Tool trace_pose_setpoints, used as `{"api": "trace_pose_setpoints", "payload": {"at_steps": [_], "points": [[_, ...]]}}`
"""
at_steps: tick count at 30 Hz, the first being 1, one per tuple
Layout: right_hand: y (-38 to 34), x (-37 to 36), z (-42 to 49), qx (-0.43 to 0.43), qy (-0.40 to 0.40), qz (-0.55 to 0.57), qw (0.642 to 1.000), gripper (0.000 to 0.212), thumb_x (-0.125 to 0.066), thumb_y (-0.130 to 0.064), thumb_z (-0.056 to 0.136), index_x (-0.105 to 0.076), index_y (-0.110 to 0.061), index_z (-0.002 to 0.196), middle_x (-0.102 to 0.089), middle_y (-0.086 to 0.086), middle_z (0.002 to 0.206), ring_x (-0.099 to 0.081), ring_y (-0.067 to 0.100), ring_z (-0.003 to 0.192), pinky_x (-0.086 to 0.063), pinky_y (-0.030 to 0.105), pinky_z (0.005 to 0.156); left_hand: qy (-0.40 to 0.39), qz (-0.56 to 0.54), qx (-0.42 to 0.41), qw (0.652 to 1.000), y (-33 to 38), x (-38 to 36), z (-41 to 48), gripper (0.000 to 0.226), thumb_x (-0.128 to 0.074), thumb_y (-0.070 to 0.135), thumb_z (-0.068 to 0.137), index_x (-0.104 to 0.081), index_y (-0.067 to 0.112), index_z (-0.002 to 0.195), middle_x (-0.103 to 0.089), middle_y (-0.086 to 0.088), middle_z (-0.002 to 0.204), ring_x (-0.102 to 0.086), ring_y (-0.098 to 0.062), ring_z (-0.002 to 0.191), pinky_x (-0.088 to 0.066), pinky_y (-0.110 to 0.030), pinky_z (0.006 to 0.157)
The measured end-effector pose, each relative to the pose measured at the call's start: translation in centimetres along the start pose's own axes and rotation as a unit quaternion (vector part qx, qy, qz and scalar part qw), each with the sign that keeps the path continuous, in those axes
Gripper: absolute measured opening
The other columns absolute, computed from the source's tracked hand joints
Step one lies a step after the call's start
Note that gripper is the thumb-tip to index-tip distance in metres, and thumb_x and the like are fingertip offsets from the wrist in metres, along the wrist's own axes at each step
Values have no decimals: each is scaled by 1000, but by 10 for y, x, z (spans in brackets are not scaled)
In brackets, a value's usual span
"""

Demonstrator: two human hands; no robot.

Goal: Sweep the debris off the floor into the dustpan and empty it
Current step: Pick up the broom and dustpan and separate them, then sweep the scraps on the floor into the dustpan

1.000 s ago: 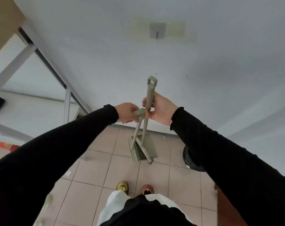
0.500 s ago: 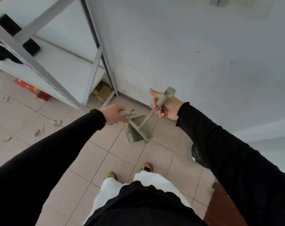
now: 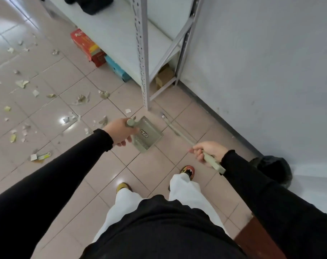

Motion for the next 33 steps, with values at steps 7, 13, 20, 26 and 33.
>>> {"api": "trace_pose_setpoints", "payload": {"at_steps": [7, 13, 20, 26, 33], "points": [[31, -109, 3, 48, 4, -98, 994, 23, -48, -2, 102, -51, -1, 124, -55, 9, 88, -41, 2, 39, -36, 12, 32, 95, -131, 52, 985, -149, 70, -73, 11, -60, 25, 98, -63, 15, 103, -60, -9, 73, -42, -16, 49, -35, -23, 41], [8, -192, 44, 100, 18, -169, 980, 36, -46, -8, 103, -45, -7, 140, -57, 8, 92, -41, 6, 44, -37, 15, 35, 152, -201, 85, 964, -210, 123, -96, 13, -61, 28, 98, -63, 15, 100, -60, -9, 74, -43, -17, 50, -36, -25, 44], [-35, -229, 100, 123, 69, -437, 888, 48, -34, -22, 103, -39, -29, 150, -56, 6, 90, -45, 17, 57, -45, 28, 44, 168, -224, 103, 955, -236, 152, -86, 16, -61, 27, 99, -63, 13, 106, -61, -12, 76, -43, -19, 48, -36, -23, 42], [-46, -243, 128, 81, 8, -373, 924, 71, -49, 0, 97, -25, -31, 156, -58, 11, 109, -58, 18, 62, -57, 31, 52, 157, -226, 115, 954, -243, 173, -74, 12, -61, 29, 99, -62, 17, 101, -63, -11, 77, -46, -17, 48, -39, -25, 43], [-92, -273, 151, 133, 101, -466, 869, 53, -42, -11, 100, -34, -26, 151, -61, 11, 112, -51, 18, 58, -46, 30, 47, 172, -229, 144, 947, -270, 200, -84, 16, -60, 29, 100, -63, 16, 107, -67, -11, 85, -48, -17, 52, -41, -26, 46]]}}
Point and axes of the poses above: each hand's wrist, its own z-axis towards the middle knuckle, its own x-axis out of the back of the hand, y = z × x, the point moved 7 cm from there along z, towards the middle knuckle
